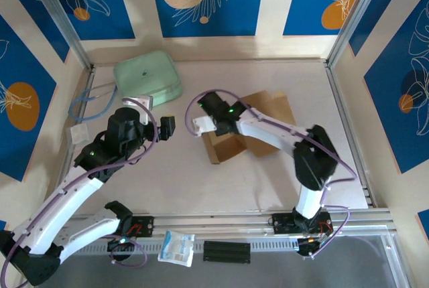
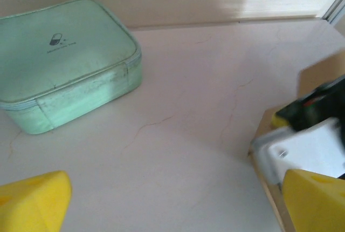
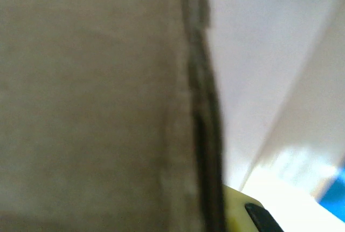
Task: Fold the paper box
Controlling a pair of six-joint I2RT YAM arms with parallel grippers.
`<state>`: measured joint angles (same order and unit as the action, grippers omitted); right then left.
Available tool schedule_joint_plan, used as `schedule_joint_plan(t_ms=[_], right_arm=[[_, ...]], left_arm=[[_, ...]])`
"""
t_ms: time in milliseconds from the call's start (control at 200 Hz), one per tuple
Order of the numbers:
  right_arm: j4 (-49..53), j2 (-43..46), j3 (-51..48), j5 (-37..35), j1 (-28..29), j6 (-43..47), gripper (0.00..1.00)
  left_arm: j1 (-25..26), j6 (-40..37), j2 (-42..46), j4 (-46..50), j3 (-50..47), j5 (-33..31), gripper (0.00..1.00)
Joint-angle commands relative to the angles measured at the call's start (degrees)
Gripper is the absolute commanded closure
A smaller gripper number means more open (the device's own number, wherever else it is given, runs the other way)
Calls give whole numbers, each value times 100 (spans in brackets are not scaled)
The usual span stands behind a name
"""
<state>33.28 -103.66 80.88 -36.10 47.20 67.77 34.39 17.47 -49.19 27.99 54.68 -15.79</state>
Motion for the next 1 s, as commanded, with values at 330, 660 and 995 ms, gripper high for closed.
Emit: schedule_joint_plan(t_ms=[330,660,995], right_arm=[[-131,-234,-104,85,659,-256,43],[1223,312,767,412,387,-3598,41],[1809,1509,-219,2824,-1160,-8907,23]], left_arm=[[11,116,-58,-256,-396,98,1],[16,-63,-451,-764,-266,1131,1],[16,239,-1290,-394,188,1646,1]])
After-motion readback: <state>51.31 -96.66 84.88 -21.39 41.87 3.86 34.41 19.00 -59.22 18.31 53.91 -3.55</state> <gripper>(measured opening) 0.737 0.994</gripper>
